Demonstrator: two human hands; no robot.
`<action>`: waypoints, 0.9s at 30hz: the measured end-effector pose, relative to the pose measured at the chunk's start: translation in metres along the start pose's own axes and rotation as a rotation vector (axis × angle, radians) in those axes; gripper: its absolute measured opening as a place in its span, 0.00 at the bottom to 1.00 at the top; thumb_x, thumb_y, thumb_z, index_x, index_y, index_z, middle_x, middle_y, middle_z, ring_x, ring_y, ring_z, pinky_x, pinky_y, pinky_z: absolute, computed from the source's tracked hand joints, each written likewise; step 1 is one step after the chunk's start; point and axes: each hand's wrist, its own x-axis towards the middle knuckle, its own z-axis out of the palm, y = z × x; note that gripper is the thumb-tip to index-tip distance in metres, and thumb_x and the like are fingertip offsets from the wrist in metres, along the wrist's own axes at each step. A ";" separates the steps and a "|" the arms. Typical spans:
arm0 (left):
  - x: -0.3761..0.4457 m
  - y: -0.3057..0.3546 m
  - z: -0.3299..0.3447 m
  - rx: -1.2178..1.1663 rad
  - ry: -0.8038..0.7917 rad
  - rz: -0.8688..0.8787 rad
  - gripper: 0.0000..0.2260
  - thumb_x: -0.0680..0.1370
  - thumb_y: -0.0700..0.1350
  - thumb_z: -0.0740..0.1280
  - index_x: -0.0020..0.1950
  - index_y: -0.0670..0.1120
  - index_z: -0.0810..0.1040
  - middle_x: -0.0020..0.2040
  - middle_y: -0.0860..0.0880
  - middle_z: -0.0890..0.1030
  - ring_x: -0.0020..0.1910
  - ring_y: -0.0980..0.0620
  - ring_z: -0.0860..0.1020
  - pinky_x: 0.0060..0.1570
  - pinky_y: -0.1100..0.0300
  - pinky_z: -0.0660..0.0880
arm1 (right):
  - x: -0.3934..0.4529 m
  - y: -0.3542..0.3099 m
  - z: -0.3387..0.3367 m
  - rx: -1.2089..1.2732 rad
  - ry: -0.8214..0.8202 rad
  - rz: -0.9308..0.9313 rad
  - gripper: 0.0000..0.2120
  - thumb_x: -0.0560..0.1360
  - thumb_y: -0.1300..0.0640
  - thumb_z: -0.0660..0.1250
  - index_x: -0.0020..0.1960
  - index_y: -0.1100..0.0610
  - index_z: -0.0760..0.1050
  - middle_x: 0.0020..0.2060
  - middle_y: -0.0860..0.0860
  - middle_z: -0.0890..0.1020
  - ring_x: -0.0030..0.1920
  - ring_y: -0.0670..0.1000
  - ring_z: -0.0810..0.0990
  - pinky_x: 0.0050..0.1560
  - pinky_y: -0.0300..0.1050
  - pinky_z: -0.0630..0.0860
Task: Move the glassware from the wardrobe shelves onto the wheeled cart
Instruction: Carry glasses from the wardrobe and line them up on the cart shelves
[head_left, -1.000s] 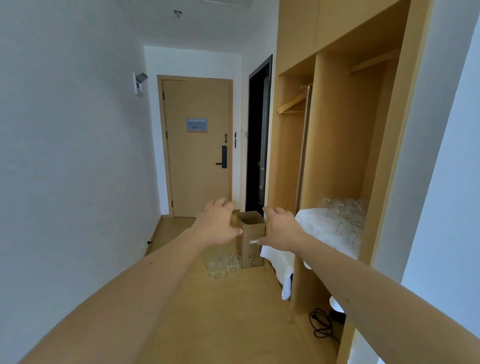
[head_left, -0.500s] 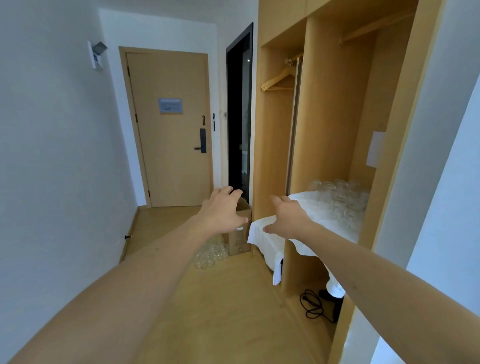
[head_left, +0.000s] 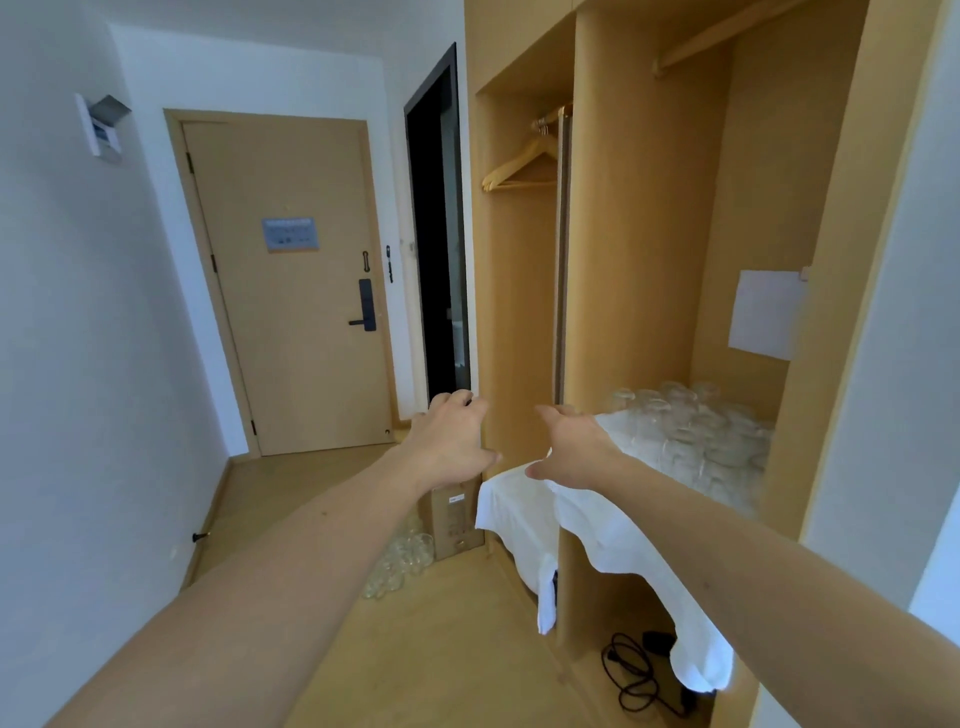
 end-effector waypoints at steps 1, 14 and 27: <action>0.013 0.000 0.004 0.005 -0.002 0.006 0.35 0.78 0.57 0.69 0.80 0.48 0.60 0.79 0.45 0.61 0.78 0.42 0.58 0.72 0.38 0.64 | 0.010 0.007 0.001 0.000 -0.003 0.011 0.42 0.71 0.45 0.76 0.78 0.53 0.60 0.73 0.55 0.69 0.72 0.60 0.67 0.67 0.56 0.73; 0.156 0.001 0.061 -0.071 -0.062 0.090 0.36 0.77 0.59 0.69 0.81 0.50 0.59 0.80 0.47 0.60 0.78 0.43 0.58 0.73 0.40 0.64 | 0.103 0.085 0.023 0.027 -0.039 0.130 0.41 0.71 0.45 0.74 0.78 0.54 0.60 0.71 0.53 0.69 0.72 0.58 0.65 0.63 0.53 0.75; 0.336 0.021 0.111 -0.127 -0.122 0.367 0.36 0.76 0.59 0.70 0.80 0.51 0.60 0.79 0.48 0.62 0.77 0.43 0.60 0.71 0.42 0.66 | 0.204 0.159 0.028 0.006 -0.007 0.435 0.42 0.71 0.46 0.75 0.79 0.52 0.59 0.69 0.54 0.73 0.70 0.58 0.69 0.61 0.51 0.76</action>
